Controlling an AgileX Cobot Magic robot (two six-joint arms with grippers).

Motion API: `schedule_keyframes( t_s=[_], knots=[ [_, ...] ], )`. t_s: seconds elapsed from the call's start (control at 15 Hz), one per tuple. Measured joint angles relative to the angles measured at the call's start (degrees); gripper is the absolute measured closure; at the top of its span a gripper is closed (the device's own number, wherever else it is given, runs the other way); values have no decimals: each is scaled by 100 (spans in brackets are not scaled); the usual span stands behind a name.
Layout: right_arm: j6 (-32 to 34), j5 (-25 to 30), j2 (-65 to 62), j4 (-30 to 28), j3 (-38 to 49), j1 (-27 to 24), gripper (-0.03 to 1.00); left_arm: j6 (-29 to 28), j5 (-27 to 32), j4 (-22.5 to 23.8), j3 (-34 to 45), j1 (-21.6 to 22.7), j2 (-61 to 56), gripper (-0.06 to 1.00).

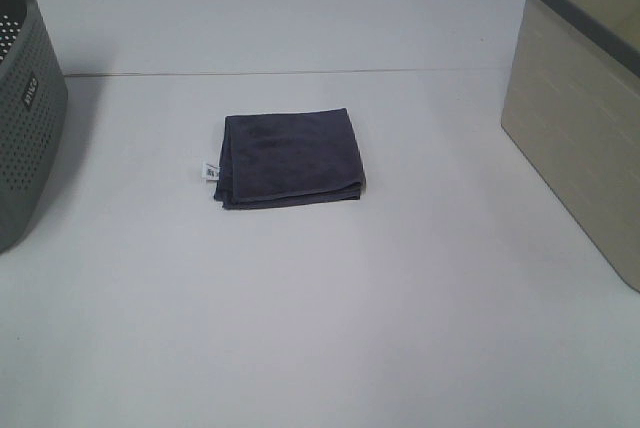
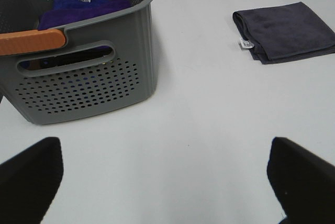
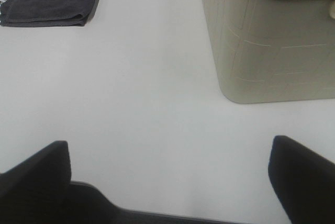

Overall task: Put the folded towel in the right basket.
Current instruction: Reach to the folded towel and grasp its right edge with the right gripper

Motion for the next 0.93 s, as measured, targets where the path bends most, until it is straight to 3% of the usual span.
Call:
schedule_keyframes(
  t_s=[0.93],
  knots=[
    [281, 0, 0, -143, 0, 0, -2, 0, 0, 0, 0, 0, 0, -5]
  ],
)
